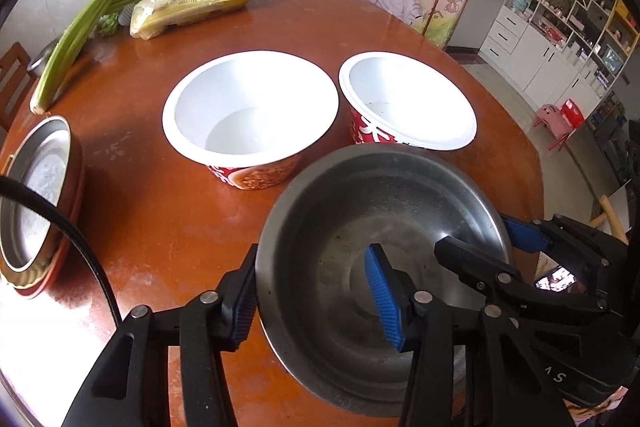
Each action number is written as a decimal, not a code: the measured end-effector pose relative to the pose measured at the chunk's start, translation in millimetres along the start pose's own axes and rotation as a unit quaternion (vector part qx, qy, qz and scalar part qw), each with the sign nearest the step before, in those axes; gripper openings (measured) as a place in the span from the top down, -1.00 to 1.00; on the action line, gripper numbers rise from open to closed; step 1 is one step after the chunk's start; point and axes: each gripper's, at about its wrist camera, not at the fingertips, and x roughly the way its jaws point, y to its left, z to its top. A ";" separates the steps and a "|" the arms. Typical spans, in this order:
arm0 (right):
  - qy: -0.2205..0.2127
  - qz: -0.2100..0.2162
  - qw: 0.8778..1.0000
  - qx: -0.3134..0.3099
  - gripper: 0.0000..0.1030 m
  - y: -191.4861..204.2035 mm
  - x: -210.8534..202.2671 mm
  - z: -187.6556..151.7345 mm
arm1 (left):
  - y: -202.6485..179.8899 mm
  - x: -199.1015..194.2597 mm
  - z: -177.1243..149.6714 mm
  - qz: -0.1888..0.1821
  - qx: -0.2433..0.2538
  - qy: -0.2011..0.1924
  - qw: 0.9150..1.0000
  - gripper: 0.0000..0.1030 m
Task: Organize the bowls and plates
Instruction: 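Lift the steel bowl with the left gripper and carry it forward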
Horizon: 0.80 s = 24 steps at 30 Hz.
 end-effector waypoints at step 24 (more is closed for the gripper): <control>-0.013 0.040 0.996 -0.077 0.14 73.6 -21.8 -2.4 | 56.7 -53.0 -32.0 0.026 -0.045 -0.033 0.998 0.08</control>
